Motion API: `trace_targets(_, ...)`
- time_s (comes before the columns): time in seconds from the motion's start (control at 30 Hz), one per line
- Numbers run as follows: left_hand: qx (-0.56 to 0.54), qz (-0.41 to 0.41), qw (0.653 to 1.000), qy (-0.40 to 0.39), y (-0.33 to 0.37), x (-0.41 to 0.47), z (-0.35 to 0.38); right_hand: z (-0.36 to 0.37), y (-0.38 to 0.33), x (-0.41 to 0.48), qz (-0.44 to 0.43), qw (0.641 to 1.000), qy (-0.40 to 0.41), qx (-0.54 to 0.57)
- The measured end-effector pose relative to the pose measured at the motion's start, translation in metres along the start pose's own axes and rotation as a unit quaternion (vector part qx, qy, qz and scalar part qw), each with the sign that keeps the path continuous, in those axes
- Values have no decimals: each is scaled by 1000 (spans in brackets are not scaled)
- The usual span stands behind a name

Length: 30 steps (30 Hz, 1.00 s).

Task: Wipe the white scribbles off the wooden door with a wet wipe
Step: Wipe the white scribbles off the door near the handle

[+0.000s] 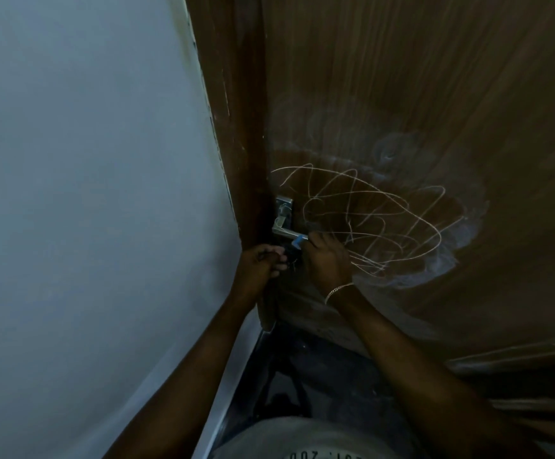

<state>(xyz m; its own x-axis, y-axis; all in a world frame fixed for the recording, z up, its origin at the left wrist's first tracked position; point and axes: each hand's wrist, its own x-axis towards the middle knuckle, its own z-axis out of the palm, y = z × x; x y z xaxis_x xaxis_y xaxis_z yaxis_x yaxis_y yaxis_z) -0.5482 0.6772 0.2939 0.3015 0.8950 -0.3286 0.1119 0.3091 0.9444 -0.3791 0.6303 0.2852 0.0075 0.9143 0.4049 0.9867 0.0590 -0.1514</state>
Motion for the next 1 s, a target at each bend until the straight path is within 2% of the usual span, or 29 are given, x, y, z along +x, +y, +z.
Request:
trace_targets(0.17, 3, 0, 1000, 0, 2, 5, -7, 7, 3, 3, 0, 997, 41, -60)
trace_targets(0.47, 16, 12, 1000, 1, -2, 10, -18, 10, 4, -4, 5, 993, 87, -84)
trace_targets(0.6, 18, 6, 1000, -5, -3, 11, -14, 14, -17, 9, 7, 995, 73, -72)
trace_targets(0.73, -11, -8, 1000, 2, 1, 15, -16, 7, -4, 0, 11, 994, 88, -65)
trace_targets(0.9, 21, -16, 1000, -17, 0, 20, -15, 13, -28, 19, 12, 995, 69, -72)
trace_targets(1.0, 24, -34, 999, -22, 1, 25, -16, 16, -17, 6, 6, 996, 62, -70)
